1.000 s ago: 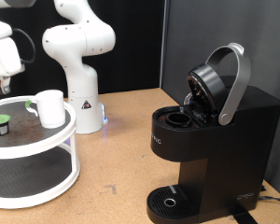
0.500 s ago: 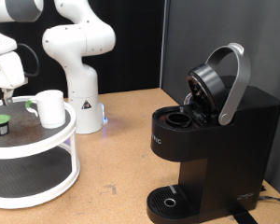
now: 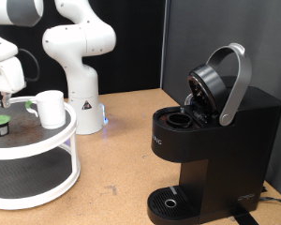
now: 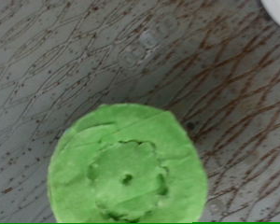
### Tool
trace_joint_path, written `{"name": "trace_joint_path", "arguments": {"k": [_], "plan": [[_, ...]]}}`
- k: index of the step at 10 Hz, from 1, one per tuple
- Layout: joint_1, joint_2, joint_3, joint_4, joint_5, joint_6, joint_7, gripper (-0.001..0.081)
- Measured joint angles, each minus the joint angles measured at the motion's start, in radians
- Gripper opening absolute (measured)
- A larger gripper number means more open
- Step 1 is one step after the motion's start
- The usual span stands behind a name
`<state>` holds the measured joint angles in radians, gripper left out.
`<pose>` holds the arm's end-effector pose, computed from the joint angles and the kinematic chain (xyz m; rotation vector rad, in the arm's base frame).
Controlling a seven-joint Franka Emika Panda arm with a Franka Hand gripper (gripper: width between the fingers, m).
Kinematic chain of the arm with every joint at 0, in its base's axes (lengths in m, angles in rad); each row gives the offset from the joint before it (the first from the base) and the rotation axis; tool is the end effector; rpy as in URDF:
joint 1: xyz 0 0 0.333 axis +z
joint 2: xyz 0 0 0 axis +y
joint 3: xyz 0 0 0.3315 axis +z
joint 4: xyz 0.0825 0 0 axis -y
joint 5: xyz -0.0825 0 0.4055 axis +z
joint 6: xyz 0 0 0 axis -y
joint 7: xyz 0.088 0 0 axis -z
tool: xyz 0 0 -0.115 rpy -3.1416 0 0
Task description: Make a cup of coffee with the keurig machine
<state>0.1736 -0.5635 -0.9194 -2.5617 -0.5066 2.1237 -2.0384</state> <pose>0.3022 -0.2935 0.3703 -2.1096 -2.3136 -0.0192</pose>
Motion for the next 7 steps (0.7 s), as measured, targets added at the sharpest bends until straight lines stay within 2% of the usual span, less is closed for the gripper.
{"name": "trace_joint_path", "arguments": {"k": [3,7], "plan": [[-0.005,0.015,-0.031,-0.049,-0.015,0.084,0.004,0.0807],[-0.003,0.020,-0.057,-0.082,-0.014,0.114,0.004,0.0807]]}}
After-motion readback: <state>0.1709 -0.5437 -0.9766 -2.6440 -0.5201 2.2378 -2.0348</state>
